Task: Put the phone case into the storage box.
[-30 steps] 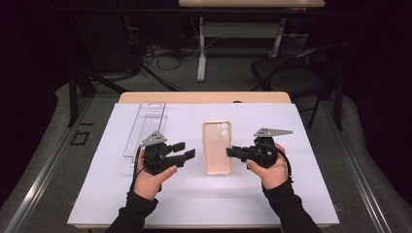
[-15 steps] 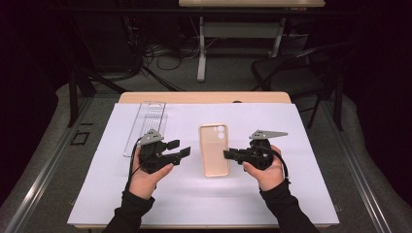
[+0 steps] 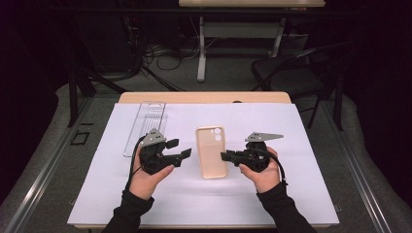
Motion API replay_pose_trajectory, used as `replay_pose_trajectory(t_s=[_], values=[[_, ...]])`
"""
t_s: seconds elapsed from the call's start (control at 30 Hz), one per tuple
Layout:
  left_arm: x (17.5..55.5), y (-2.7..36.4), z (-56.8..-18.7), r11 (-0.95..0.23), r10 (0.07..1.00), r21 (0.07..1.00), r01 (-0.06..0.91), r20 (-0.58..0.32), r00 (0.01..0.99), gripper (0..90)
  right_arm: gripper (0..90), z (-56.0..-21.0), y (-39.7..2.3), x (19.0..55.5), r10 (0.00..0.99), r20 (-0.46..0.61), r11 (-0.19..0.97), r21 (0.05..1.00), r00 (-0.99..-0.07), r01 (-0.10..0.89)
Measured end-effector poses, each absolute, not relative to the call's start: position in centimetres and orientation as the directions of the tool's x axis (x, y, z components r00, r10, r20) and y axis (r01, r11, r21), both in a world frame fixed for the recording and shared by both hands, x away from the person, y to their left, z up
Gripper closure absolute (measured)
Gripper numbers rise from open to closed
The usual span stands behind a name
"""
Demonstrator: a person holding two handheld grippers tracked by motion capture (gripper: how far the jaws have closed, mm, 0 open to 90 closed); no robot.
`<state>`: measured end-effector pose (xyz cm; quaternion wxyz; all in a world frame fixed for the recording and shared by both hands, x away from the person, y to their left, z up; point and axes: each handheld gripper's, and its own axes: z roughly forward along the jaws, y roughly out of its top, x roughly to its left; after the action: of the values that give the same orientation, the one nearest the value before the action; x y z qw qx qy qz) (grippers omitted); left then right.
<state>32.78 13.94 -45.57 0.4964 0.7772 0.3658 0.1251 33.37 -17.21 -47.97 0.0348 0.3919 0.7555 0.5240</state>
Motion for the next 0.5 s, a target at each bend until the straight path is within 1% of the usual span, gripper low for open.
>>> replay_pose_trajectory(t_s=[0.3, 0.5], values=[[32.61, 14.38, -45.06, -0.262, 0.717, 0.877, 0.404, -0.103, 0.69, 30.2, 82.0, -48.37, -16.71, 33.16, 0.636, 0.341, 0.144, 0.829, -0.692, 0.541], [32.36, 14.46, -44.68, -0.271, 0.721, 0.883, 0.385, -0.079, 0.689, 27.7, 82.0, -48.61, -16.22, 32.87, 0.646, 0.325, 0.142, 0.838, -0.691, 0.527]])
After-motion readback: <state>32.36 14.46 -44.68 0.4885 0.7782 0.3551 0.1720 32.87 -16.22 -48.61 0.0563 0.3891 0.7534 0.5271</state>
